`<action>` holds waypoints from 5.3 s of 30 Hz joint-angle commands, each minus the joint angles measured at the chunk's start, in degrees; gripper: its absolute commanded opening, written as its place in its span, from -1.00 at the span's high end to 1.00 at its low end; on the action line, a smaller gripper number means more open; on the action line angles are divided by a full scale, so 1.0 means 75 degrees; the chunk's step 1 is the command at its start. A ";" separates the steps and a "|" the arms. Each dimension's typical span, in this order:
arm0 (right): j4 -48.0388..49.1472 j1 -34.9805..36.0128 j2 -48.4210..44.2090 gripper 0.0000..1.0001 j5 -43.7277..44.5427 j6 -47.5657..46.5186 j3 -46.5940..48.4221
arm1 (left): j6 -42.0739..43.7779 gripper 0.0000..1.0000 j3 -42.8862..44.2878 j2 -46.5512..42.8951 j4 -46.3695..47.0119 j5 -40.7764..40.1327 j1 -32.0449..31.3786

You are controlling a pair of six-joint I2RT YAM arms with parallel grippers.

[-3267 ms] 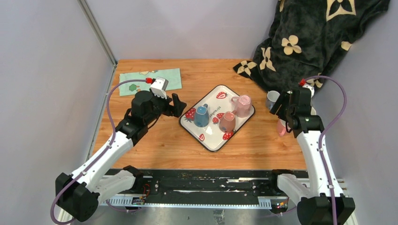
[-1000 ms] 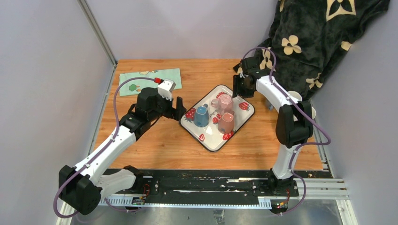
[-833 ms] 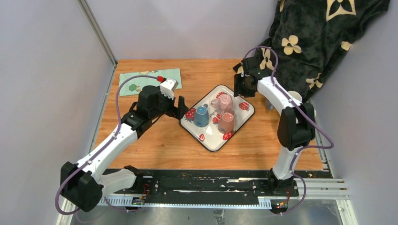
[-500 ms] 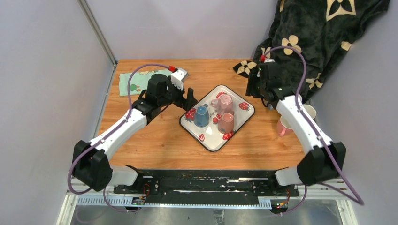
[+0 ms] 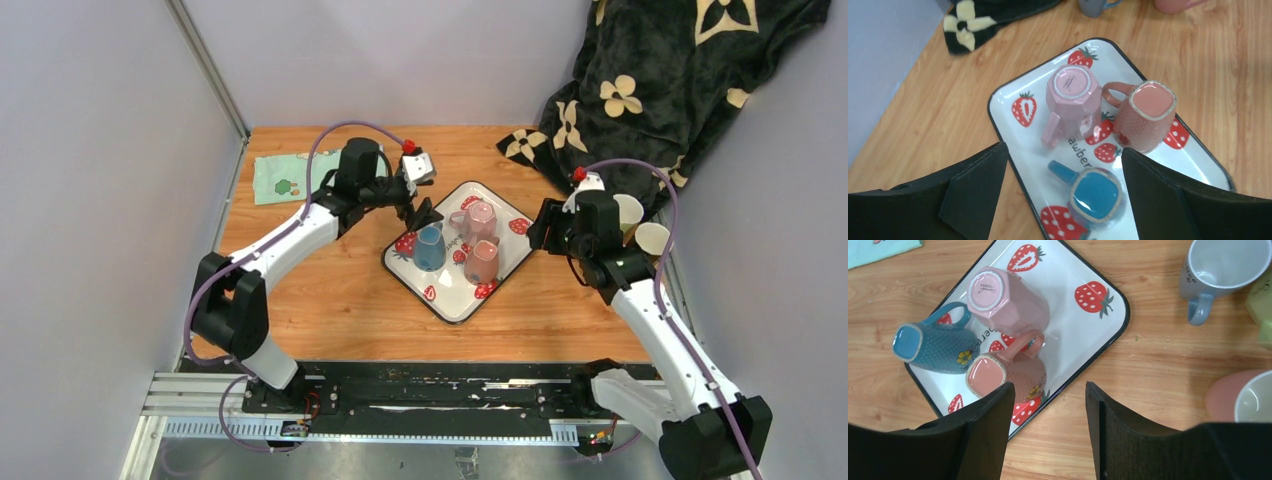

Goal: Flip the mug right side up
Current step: Move the cup to the tray, then turn over the cup on the tray.

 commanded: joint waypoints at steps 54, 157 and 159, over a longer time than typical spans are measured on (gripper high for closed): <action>-0.0636 0.0013 -0.0462 -0.18 -0.0757 -0.0563 -0.0480 | 0.4650 -0.38 0.6672 0.5510 -0.6077 -0.0547 -0.0966; -0.0039 0.0013 -0.1758 -0.17 -0.0483 -0.0007 -0.0886 | -0.0681 1.00 0.3302 0.1549 0.0934 -0.1944 -0.1254; 0.0257 0.0016 -0.1847 -0.17 -0.0612 0.0077 -0.0995 | -0.1039 1.00 0.3227 0.1279 0.0916 -0.2117 -0.1246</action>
